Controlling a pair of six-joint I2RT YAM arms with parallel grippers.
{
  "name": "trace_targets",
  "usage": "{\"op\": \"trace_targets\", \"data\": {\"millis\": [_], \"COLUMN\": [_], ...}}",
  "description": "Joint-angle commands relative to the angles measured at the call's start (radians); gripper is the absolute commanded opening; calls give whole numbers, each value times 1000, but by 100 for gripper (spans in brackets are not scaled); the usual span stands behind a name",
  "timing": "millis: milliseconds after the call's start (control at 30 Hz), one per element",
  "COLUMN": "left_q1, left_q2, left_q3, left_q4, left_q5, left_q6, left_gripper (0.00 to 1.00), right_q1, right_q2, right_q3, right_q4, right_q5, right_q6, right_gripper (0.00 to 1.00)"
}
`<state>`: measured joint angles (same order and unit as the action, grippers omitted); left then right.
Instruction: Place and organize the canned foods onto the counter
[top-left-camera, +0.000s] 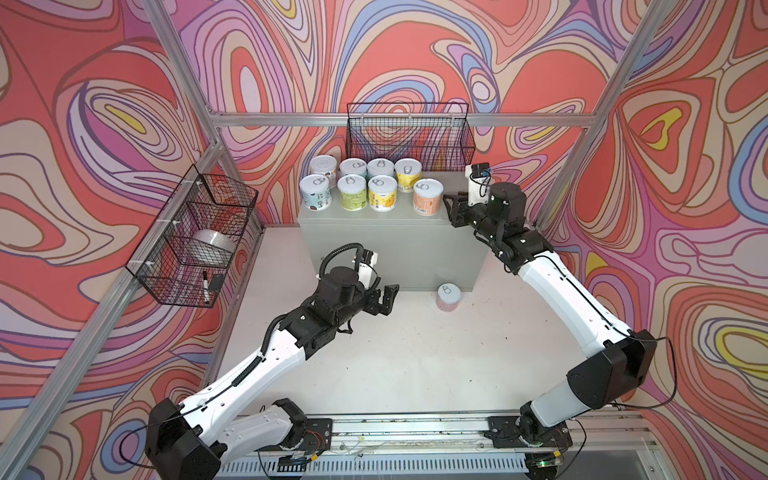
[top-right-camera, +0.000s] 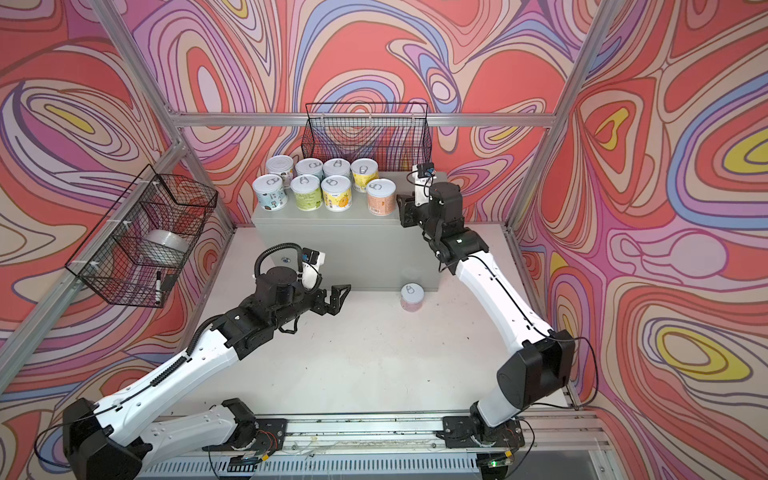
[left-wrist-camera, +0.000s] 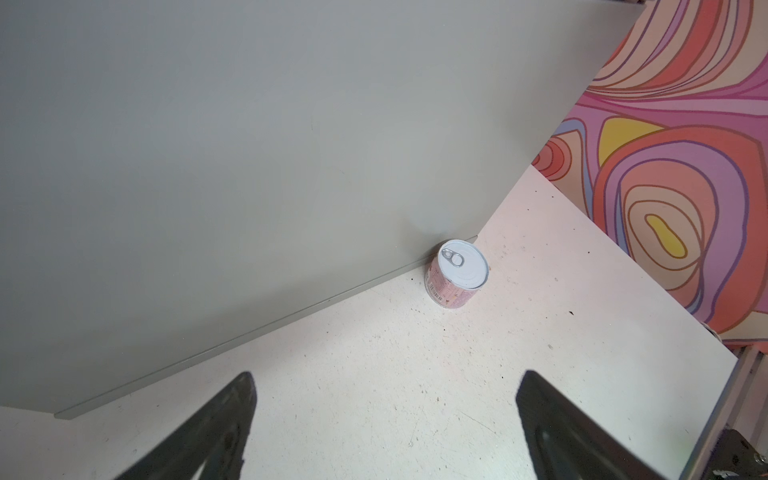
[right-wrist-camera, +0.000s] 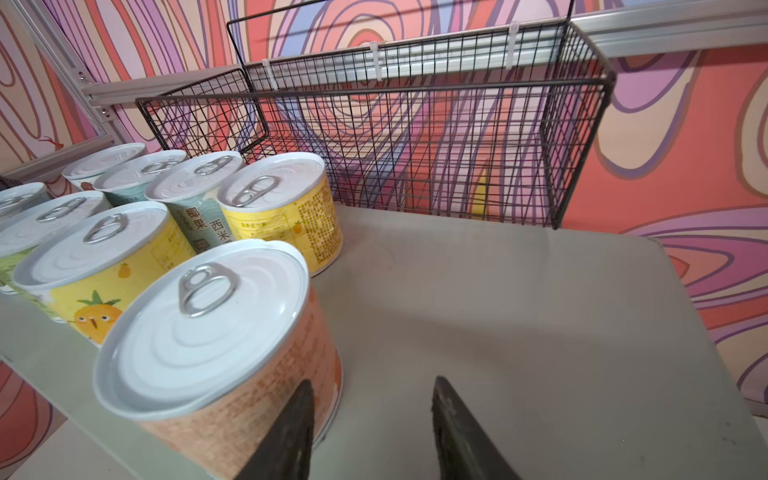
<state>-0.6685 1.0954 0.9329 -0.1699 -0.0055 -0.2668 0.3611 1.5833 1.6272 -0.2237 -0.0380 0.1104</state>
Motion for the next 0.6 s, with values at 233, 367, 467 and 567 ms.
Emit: {"op": "trace_targets", "data": {"millis": [233, 367, 467, 567], "left_q1": [-2, -3, -2, -2], "left_q2": [2, -1, -1, -2], "left_q3": [-17, -19, -23, -23], "left_q4": [20, 19, 21, 18], "left_q5": [-39, -48, -52, -57], "left_q6": [-11, -5, -2, 0], "left_gripper": [100, 100, 100, 100], "right_q1": [-2, -3, 1, 9], "right_q2": [95, 109, 109, 116], "right_q3": [94, 107, 101, 108], "right_q4": [-18, -6, 17, 18], "right_q5": [-80, -103, -135, -142], "right_q6": [26, 44, 64, 66], "right_gripper": [47, 47, 47, 47]}}
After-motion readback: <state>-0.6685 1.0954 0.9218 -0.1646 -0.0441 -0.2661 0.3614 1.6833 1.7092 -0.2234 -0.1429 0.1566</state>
